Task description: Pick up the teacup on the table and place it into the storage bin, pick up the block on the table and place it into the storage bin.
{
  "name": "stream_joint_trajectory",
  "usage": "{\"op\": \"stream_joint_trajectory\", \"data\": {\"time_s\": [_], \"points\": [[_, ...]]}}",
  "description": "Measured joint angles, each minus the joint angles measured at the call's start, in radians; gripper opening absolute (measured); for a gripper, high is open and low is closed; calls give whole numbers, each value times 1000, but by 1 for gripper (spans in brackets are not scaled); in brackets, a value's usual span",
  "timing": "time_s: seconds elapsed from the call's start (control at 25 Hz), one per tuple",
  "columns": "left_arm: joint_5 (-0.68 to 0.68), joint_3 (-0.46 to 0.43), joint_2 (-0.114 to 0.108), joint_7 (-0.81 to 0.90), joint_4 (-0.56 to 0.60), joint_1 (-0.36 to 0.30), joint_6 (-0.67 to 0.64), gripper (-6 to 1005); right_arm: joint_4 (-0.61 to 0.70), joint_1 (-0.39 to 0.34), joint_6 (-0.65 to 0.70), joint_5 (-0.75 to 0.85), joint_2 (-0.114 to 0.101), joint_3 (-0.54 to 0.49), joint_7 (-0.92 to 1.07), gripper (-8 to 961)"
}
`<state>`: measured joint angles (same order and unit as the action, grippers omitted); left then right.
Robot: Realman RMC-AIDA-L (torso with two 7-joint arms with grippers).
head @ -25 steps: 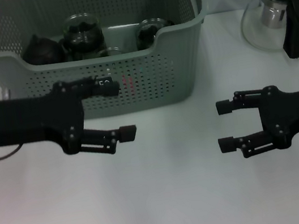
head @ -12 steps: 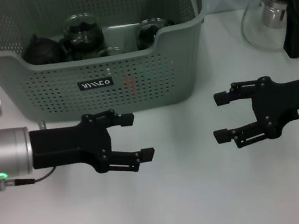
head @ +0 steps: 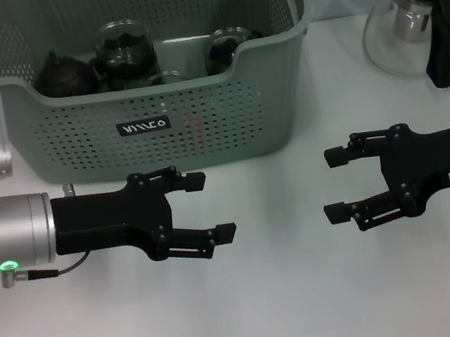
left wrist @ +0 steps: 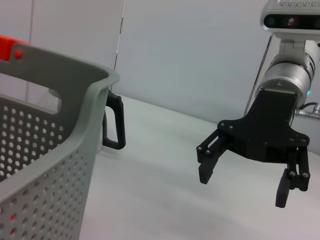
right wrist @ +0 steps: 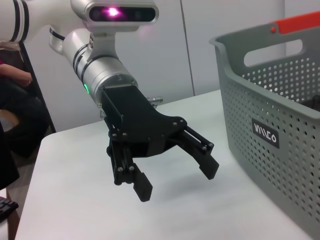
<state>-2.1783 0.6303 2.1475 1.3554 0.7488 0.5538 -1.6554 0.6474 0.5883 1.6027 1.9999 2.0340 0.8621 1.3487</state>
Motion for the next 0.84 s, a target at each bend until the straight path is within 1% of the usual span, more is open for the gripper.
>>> {"op": "stream_joint_trajectory", "data": {"time_s": [0.84], "points": [[-7,0,-2,3,-2,-4,2,950,-8,-11,3,2,0,0,0,915]]}}
